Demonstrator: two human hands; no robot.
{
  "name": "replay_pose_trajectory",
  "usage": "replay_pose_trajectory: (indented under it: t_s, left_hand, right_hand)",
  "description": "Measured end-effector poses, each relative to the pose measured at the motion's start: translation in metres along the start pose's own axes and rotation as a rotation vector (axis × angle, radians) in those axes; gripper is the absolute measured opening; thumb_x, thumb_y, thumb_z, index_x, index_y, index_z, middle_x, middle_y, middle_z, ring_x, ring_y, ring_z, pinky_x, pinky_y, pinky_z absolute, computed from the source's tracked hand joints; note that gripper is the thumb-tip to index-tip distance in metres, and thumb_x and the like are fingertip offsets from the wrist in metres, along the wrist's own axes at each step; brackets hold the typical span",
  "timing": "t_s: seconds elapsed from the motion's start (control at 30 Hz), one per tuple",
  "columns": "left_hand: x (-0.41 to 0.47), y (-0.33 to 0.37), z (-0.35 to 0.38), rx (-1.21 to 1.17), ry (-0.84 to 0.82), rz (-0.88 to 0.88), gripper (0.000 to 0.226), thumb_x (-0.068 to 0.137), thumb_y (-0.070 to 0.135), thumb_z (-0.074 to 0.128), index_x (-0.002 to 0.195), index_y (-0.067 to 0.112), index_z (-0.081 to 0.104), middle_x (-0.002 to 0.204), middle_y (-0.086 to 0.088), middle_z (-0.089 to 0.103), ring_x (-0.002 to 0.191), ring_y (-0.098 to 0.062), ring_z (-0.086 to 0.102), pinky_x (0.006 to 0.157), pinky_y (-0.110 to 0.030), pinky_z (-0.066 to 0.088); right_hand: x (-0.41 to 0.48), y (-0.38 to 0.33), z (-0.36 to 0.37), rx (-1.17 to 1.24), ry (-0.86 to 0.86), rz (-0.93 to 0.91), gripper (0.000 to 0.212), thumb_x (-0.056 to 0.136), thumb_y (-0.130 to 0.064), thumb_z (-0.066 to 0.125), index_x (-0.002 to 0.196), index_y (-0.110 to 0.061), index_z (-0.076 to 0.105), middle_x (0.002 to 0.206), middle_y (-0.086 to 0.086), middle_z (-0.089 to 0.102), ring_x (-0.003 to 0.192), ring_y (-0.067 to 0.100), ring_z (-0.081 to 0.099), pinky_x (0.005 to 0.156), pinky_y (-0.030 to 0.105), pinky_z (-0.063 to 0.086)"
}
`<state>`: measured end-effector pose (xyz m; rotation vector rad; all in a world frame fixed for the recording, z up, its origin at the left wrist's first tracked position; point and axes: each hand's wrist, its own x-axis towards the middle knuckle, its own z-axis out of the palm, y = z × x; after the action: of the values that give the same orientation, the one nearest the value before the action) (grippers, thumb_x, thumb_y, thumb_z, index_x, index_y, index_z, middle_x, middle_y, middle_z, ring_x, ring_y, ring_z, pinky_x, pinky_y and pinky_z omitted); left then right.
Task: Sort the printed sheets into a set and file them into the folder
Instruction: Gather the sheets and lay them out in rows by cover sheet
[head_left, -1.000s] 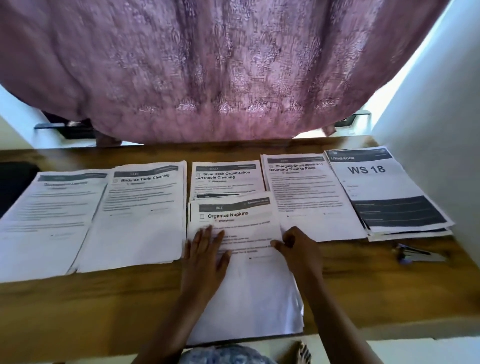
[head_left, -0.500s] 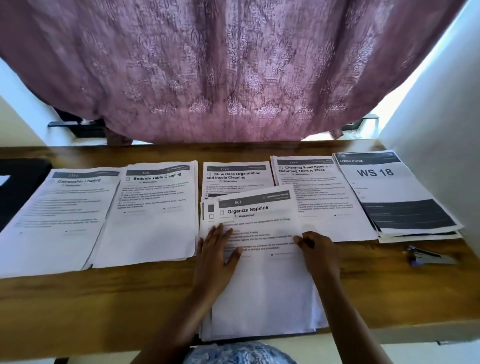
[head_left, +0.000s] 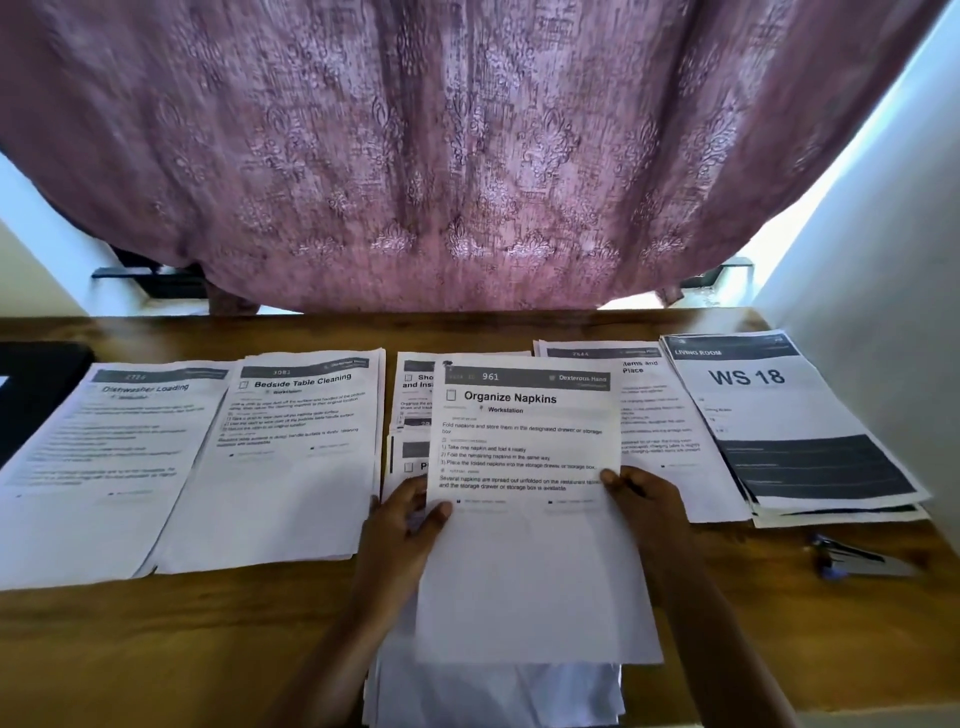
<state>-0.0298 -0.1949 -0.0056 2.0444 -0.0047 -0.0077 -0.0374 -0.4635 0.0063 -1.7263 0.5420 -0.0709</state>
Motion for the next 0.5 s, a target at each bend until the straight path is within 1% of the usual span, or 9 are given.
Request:
replay_pose_trajectory:
  t_s: [0.03,0.1,0.17,0.2,0.3,0.4,0.47,0.5]
  left_hand:
    - [0.002,-0.001,-0.001,-0.047,0.019,-0.015,0.027,0.088,0.018,0.067,0.112,0.030,0.060,0.103,0.027,0.064,0.089,0.014,0.062,0.083,-0.004,0.046]
    - [0.007,-0.001,-0.003,-0.128,0.058,-0.045,0.025,0.087,0.015,0.069,0.108,0.028,0.065,0.096,0.028,0.068,0.092,0.004,0.066,0.079,-0.010,0.051]
    - [0.011,0.000,-0.004,-0.172,0.082,-0.074,0.022,0.087,0.014,0.069,0.104,0.027,0.067,0.086,0.032,0.069,0.091,0.003,0.067,0.077,-0.012,0.051]
    - [0.012,0.001,-0.004,-0.188,0.089,-0.082,0.021,0.087,0.014,0.069,0.103,0.027,0.067,0.084,0.032,0.069,0.090,0.003,0.067,0.077,-0.014,0.051]
    - [0.014,0.007,0.000,-0.231,0.107,-0.106,0.020,0.087,0.013,0.069,0.100,0.028,0.068,0.084,0.029,0.070,0.088,0.004,0.066,0.077,-0.017,0.050]
    - [0.015,0.013,0.002,-0.271,0.118,-0.141,0.019,0.087,0.012,0.069,0.098,0.028,0.068,0.085,0.025,0.072,0.086,0.005,0.067,0.077,-0.018,0.049]
    - [0.014,0.015,0.002,-0.273,0.136,-0.155,0.018,0.088,0.013,0.068,0.101,0.026,0.069,0.092,0.018,0.073,0.090,0.000,0.067,0.083,-0.022,0.051]
    - [0.014,0.015,-0.002,-0.270,0.158,-0.155,0.018,0.088,0.014,0.068,0.103,0.024,0.069,0.096,0.014,0.073,0.092,-0.003,0.067,0.085,-0.023,0.051]
  right_hand:
    - [0.001,-0.001,0.001,0.027,-0.018,0.014,0.016,0.090,-0.027,0.064,0.081,-0.016,0.073,0.082,0.003,0.073,0.084,0.030,0.068,0.082,0.044,0.055]
    - [0.001,-0.003,0.002,0.078,-0.053,0.027,0.016,0.089,-0.028,0.066,0.084,-0.015,0.074,0.087,0.005,0.074,0.089,0.034,0.068,0.087,0.052,0.053]
    - [-0.001,-0.008,0.003,0.122,-0.076,0.038,0.019,0.088,-0.029,0.067,0.085,-0.010,0.072,0.090,0.010,0.073,0.091,0.041,0.066,0.087,0.057,0.051]
    - [-0.003,-0.011,0.003,0.143,-0.083,0.044,0.020,0.088,-0.027,0.067,0.085,-0.008,0.072,0.090,0.012,0.073,0.092,0.042,0.066,0.087,0.058,0.051]
    - [-0.004,-0.019,0.001,0.169,-0.083,0.070,0.020,0.089,-0.024,0.065,0.083,-0.005,0.070,0.088,0.012,0.073,0.085,0.034,0.068,0.084,0.052,0.054]
    - [-0.005,-0.024,0.000,0.172,-0.098,0.079,0.022,0.089,-0.023,0.065,0.082,-0.003,0.067,0.087,0.009,0.073,0.076,0.024,0.066,0.072,0.039,0.053]
    - [-0.006,-0.021,0.001,0.162,-0.146,0.086,0.017,0.089,-0.021,0.065,0.086,-0.005,0.067,0.089,0.006,0.074,0.078,0.021,0.068,0.068,0.033,0.054]
    - [-0.006,-0.020,0.004,0.144,-0.183,0.078,0.014,0.089,-0.020,0.065,0.091,-0.007,0.067,0.092,0.004,0.074,0.083,0.021,0.069,0.071,0.034,0.055]
